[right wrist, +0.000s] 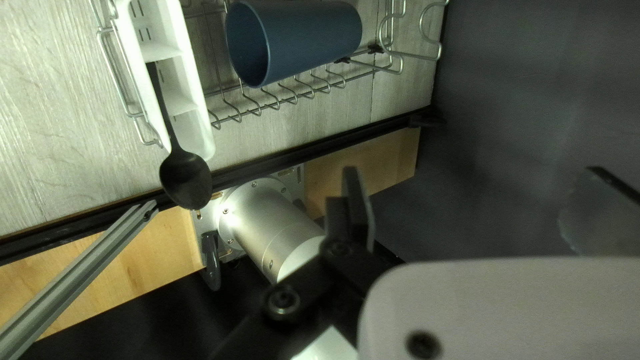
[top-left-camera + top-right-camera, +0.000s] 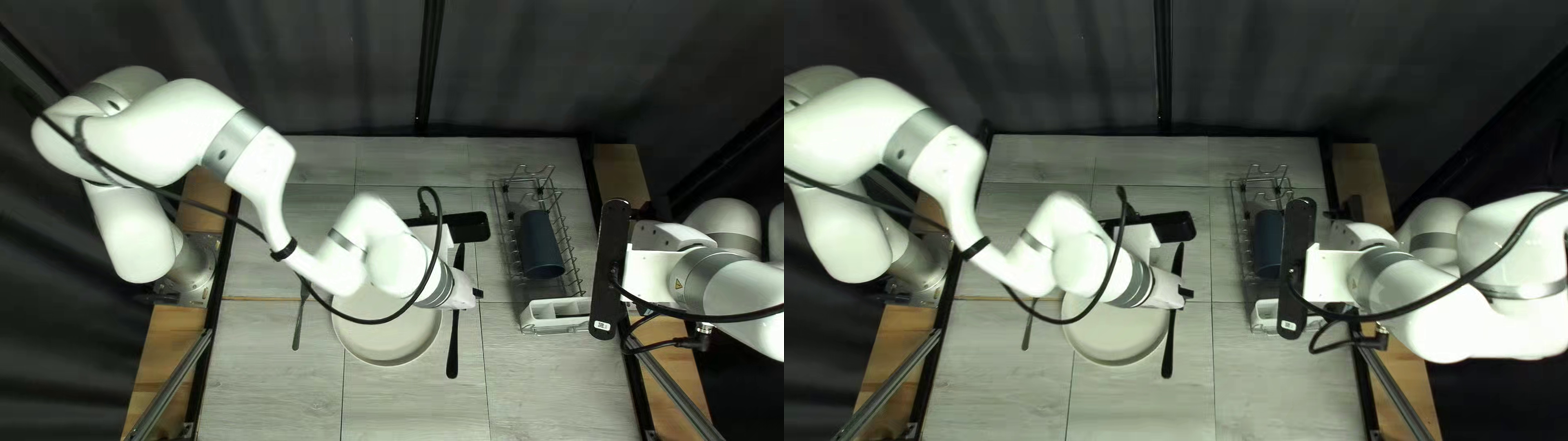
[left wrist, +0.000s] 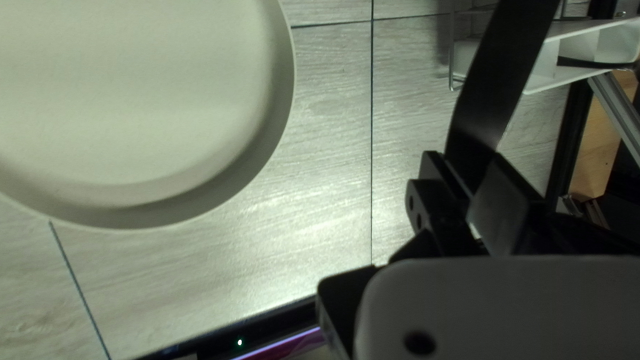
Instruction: Pick up and place plate onto table. Place down one fork to the left of the plate. Place spoon and knife to the right of the plate. Place cup above the knife and spoon
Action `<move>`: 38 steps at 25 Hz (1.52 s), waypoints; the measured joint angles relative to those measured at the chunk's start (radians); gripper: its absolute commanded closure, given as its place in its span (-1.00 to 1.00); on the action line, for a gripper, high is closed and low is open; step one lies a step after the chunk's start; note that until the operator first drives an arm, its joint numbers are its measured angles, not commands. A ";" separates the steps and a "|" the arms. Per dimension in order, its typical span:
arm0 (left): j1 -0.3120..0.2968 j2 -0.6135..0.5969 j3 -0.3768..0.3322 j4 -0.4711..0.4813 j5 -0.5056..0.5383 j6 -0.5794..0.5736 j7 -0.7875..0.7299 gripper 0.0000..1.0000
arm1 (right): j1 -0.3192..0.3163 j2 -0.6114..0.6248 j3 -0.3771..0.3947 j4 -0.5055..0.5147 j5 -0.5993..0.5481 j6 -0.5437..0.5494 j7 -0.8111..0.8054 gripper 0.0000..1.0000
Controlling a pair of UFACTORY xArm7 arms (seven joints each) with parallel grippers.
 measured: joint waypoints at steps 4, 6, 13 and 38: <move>-0.017 -0.043 0.026 0.015 0.025 -0.013 -0.007 1.00 | 0.000 0.000 0.000 0.000 0.000 0.000 0.000 -1.00; -0.022 -0.064 0.038 0.024 0.036 -0.019 -0.007 1.00 | 0.000 0.000 0.000 0.000 0.000 0.000 0.000 -1.00; -0.035 -0.149 0.075 0.051 0.053 -0.044 -0.009 1.00 | 0.000 0.000 0.000 0.000 0.000 0.000 0.000 -1.00; -0.057 -0.368 0.152 0.135 0.058 -0.111 -0.019 1.00 | 0.000 0.000 0.000 0.000 0.000 0.000 0.000 -1.00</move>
